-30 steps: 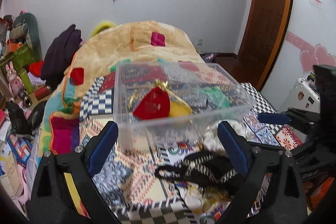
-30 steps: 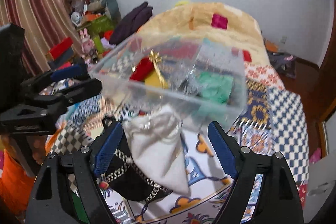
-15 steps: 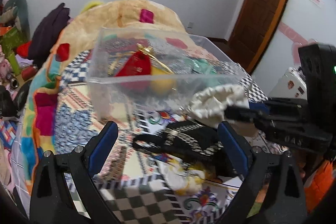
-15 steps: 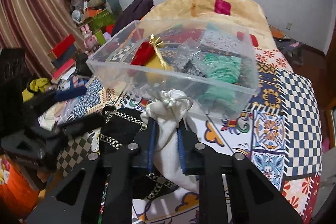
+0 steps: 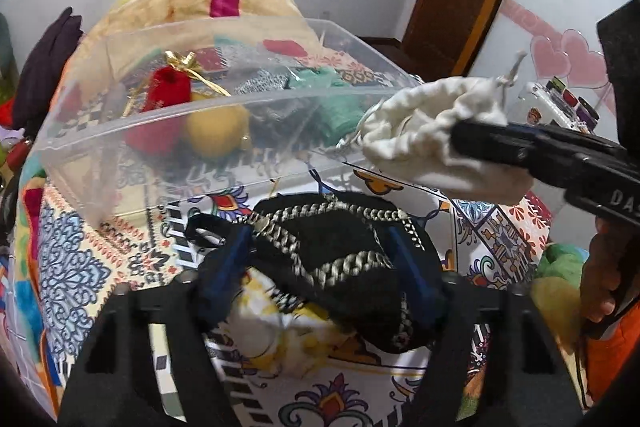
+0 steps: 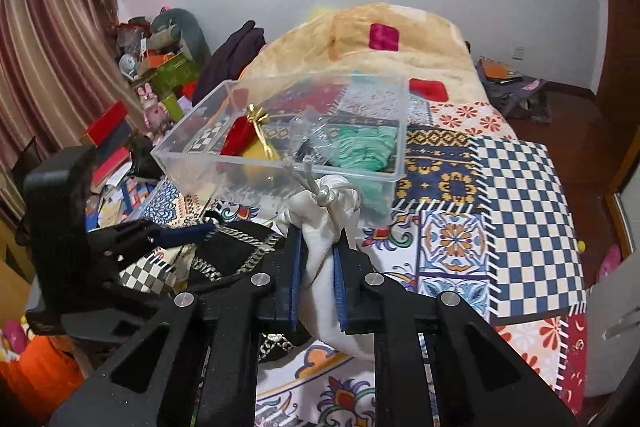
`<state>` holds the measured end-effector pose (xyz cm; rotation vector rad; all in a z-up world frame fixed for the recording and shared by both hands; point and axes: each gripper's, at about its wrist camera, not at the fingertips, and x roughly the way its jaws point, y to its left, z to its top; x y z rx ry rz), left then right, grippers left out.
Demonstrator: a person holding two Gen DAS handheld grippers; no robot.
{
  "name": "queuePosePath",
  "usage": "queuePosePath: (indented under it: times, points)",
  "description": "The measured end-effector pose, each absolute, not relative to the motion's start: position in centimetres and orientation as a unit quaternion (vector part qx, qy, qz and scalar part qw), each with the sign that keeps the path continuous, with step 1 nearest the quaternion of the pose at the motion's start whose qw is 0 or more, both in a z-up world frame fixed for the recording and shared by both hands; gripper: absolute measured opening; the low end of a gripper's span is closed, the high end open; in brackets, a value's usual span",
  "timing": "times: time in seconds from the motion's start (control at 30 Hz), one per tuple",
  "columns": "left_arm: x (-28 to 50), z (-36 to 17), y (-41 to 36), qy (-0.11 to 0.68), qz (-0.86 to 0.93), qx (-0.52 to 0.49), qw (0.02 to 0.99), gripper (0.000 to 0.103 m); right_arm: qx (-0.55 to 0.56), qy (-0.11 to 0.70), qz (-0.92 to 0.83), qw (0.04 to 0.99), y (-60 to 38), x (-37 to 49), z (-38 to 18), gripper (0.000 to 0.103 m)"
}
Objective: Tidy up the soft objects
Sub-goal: 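Grasp the black beaded pouch with the left tool while the right tool grasps the white pouch, then lower the black pouch and white pouch into the clear box and release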
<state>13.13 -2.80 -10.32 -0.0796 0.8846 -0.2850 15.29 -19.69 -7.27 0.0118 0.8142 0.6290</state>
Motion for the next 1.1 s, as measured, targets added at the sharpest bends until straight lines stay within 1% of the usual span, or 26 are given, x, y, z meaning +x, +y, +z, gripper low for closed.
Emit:
queuePosePath:
  times: [0.03, 0.1, 0.17, 0.2, 0.43, 0.67, 1.1]
  points:
    - [13.1, -10.3, -2.8, 0.424, -0.136, -0.039, 0.895, 0.057, 0.006, 0.387, 0.300, 0.872, -19.8, 15.3, -7.1, 0.013]
    - [13.0, -10.2, -2.6, 0.420, -0.137, -0.037, 0.896, 0.039, 0.007, 0.384, 0.301, 0.873, -19.9, 15.2, -7.0, 0.013]
    - [12.8, -9.9, -2.4, 0.418, -0.140, -0.042, 0.897, 0.030, 0.007, 0.383, 0.302, 0.873, -19.8, 15.1, -7.0, 0.013]
    - [12.9, -9.7, -2.0, 0.415, -0.140, -0.043, 0.898, 0.027, 0.007, 0.383, 0.303, 0.873, -19.8, 15.2, -6.9, 0.013]
    - [11.7, -7.3, -0.7, 0.382, -0.132, -0.049, 0.913, 0.024, 0.005, 0.377, 0.306, 0.874, -19.8, 14.8, -6.5, 0.013]
    - [11.0, -4.6, 2.0, 0.358, -0.143, -0.098, 0.917, 0.024, 0.004, 0.361, 0.312, 0.879, -19.8, 14.2, -5.5, 0.013]
    - [10.7, -1.8, 4.2, 0.310, -0.100, -0.091, 0.941, 0.024, 0.011, 0.340, 0.316, 0.886, -19.8, 14.4, -4.1, 0.013]
